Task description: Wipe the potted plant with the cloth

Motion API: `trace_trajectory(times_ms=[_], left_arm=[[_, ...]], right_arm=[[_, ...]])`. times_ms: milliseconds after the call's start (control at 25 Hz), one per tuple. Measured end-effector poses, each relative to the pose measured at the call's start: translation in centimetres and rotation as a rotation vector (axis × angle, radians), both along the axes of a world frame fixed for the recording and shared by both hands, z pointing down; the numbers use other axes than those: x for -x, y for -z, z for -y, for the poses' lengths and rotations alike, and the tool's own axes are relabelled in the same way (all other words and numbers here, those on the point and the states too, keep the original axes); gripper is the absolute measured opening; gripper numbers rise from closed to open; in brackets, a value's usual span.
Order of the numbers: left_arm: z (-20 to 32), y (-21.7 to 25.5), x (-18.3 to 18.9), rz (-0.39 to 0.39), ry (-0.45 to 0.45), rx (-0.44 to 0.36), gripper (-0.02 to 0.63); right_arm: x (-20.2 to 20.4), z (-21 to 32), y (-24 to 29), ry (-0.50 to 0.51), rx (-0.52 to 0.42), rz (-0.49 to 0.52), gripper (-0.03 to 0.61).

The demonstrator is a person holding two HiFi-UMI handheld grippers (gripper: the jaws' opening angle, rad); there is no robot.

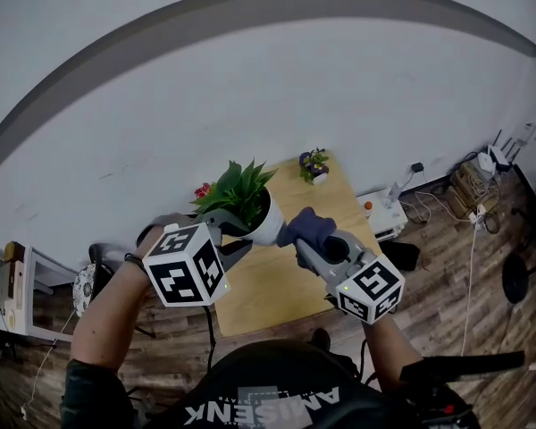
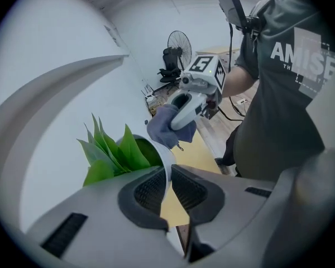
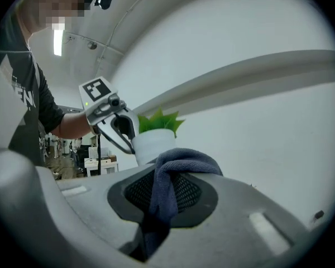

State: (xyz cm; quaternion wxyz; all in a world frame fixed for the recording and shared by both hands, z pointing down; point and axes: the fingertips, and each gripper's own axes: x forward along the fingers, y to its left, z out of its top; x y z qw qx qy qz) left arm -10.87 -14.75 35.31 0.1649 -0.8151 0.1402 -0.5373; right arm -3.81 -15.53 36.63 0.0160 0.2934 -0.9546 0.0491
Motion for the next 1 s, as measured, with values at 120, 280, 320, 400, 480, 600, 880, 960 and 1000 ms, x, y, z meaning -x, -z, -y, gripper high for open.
trace_trajectory(times_ms=[120, 280, 320, 400, 480, 600, 880, 960, 1000], left_arm=[[-0.6, -0.2, 0.0, 0.006, -0.016, 0.0, 0.031], [-1.7, -0.3, 0.1, 0.022, -0.044, 0.015, 0.031], [-1.8, -0.3, 0.1, 0.022, -0.045, 0.012, 0.032], [-2.0, -0.1, 0.1, 0.015, -0.047, 0.007, 0.031], [-2.3, 0.0, 0.1, 0.015, -0.064, -0.006, 0.031], [-2.8, -0.3, -0.1, 0.021, -0.093, -0.023, 0.031], [-3.1, -1.0, 0.9, 0.038, -0.106, 0.009, 0.031], [-3.1, -0.8, 0.8, 0.042, -0.11, 0.005, 0.031], [-3.1, -0.7, 0.8, 0.045, -0.114, 0.0, 0.029]], right_arm=[[0.7, -0.5, 3.9, 0.038, -0.083, 0.033, 0.052], [2.4, -1.5, 7.4, 0.103, -0.155, 0.059, 0.052], [2.8, -1.8, 7.9, 0.116, -0.166, 0.061, 0.052], [3.6, -2.1, 8.3, 0.137, -0.175, 0.054, 0.052], [4.0, -2.2, 8.1, 0.152, -0.167, 0.056, 0.052], [3.6, -2.3, 7.3, 0.16, -0.144, 0.07, 0.052], [3.5, -1.6, 3.7, 0.173, -0.07, 0.079, 0.052], [3.2, -1.4, 2.3, 0.172, -0.037, 0.078, 0.052], [3.0, -1.2, 1.6, 0.17, -0.021, 0.077, 0.052]])
